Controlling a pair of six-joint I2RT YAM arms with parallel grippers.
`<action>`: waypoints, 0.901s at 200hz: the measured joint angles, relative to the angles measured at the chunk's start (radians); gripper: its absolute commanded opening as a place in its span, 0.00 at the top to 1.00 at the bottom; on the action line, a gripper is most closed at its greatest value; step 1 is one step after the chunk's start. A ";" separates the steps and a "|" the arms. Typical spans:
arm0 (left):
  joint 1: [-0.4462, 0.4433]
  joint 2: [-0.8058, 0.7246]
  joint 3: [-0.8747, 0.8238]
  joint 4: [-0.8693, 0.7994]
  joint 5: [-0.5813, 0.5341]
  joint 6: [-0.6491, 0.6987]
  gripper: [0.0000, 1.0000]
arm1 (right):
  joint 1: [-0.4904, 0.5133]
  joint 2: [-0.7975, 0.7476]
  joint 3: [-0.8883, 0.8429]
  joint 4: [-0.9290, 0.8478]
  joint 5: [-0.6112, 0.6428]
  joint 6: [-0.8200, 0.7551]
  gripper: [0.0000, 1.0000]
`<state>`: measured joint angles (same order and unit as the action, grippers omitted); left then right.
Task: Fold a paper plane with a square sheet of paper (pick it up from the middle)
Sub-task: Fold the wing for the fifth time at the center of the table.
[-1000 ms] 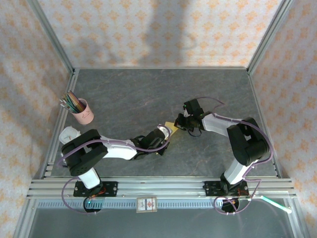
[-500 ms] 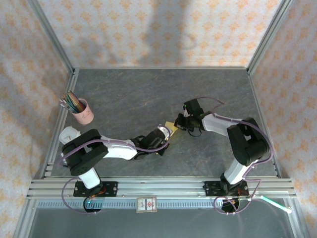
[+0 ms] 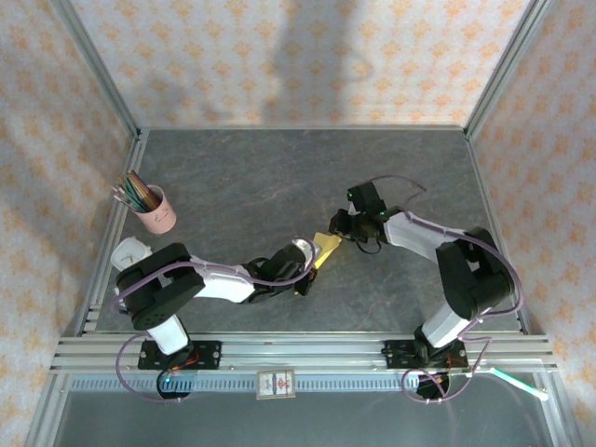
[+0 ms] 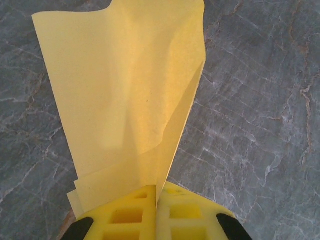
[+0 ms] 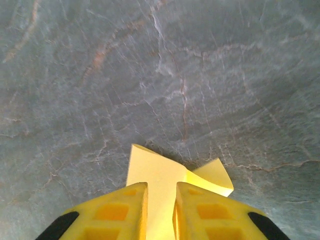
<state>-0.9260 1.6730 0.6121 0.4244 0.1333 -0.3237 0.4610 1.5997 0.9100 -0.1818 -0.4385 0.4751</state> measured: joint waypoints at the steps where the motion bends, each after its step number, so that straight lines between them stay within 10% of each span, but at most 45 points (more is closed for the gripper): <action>1: 0.001 0.000 -0.001 0.002 0.003 -0.002 1.00 | 0.000 -0.002 0.000 0.000 0.001 -0.001 0.78; 180: 0.137 0.022 -0.019 0.076 0.332 -0.216 1.00 | 0.000 -0.006 0.022 0.000 -0.052 -0.095 0.76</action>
<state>-0.7891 1.6947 0.5926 0.4999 0.4652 -0.5392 0.4610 1.5932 0.9318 -0.1814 -0.4904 0.3798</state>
